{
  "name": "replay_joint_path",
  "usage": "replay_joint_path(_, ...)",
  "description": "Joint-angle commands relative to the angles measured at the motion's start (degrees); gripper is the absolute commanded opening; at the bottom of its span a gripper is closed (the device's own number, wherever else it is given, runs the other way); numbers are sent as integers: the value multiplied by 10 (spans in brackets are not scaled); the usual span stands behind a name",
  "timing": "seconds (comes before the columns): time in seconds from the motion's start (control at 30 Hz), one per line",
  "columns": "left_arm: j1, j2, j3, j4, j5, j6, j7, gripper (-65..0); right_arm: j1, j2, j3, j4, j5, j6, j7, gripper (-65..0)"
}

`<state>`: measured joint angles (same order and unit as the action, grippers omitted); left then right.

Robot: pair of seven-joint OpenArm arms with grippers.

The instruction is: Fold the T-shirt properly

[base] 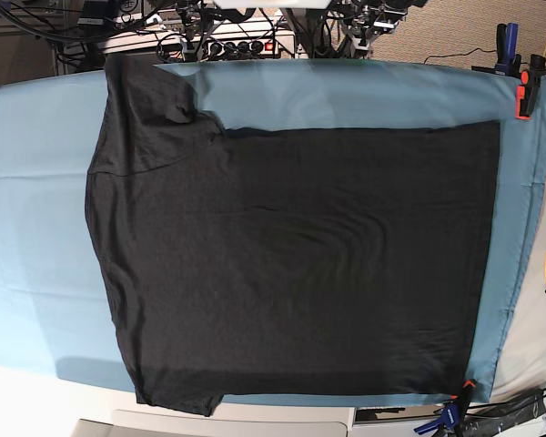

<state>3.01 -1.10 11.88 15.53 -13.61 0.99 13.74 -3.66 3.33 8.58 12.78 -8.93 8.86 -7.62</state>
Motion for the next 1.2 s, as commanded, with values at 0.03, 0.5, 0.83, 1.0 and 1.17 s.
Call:
replay_joint_path(0.03,0,6,0,4,-5,-8,4,-650,-2,3,1,3,3,1,3,-622)
replay_joint_path(0.5,0,6,0,4,-5,-8,2,-650,-2,3,1,3,3,1,3,-622)
replay_joint_path(0.83,0,6,0,9,-5,-8,-2,-650,-2,3,1,3,3,1,1,-622)
replay_joint_path(1.0,0,6,0,27,-5,-8,0,-650,-2,3,1,3,3,1,1,-622)
replay_joint_path(1.17,0,6,0,26,-5,-8,5,-650,-2,3,1,3,3,1,1,-622)
